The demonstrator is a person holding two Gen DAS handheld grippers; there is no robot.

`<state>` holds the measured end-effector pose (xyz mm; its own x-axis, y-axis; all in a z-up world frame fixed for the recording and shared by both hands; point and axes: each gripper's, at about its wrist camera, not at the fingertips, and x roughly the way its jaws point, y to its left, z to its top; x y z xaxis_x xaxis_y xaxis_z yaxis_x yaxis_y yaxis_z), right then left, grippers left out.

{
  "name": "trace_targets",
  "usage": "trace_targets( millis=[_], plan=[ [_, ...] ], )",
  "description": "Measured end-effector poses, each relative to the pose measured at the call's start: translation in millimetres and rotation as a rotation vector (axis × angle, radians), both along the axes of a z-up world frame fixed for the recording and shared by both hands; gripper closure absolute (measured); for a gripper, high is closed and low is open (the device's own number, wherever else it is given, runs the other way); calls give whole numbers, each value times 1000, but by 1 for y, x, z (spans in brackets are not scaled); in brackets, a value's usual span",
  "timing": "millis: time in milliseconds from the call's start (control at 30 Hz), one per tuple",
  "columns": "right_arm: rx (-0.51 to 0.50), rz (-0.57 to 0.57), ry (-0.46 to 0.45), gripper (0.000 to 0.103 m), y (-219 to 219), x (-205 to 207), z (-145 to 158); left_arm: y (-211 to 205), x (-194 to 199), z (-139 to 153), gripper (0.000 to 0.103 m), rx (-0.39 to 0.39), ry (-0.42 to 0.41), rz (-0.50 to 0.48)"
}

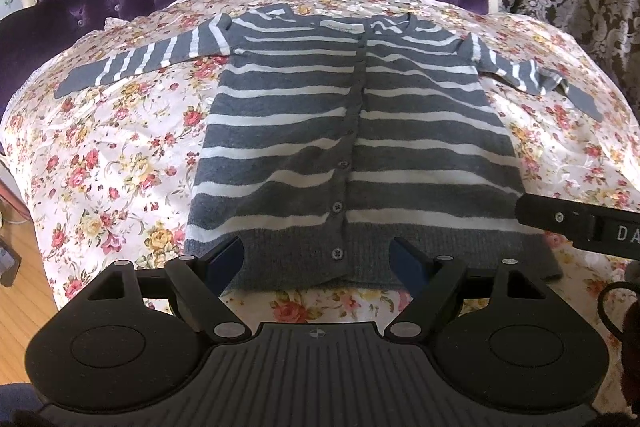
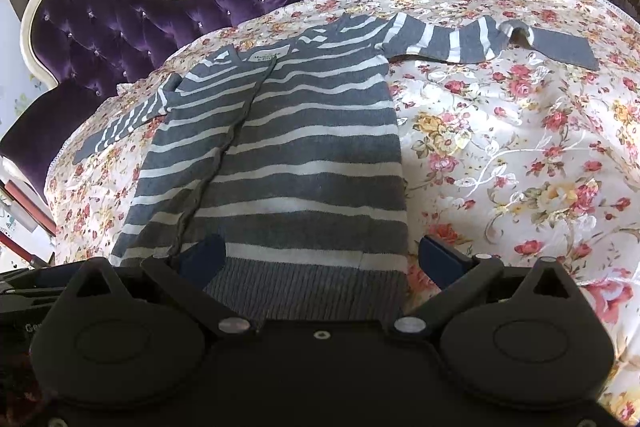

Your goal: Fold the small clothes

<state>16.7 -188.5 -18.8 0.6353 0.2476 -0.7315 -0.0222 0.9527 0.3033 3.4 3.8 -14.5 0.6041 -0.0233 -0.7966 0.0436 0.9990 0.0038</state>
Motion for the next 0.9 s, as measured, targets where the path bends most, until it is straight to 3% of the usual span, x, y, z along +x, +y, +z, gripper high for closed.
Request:
trace_targets(
  millis=[900],
  plan=[
    [0,48,60,1,8,-14,-8,6,-9,-12,24,-6,44,-2]
  ],
)
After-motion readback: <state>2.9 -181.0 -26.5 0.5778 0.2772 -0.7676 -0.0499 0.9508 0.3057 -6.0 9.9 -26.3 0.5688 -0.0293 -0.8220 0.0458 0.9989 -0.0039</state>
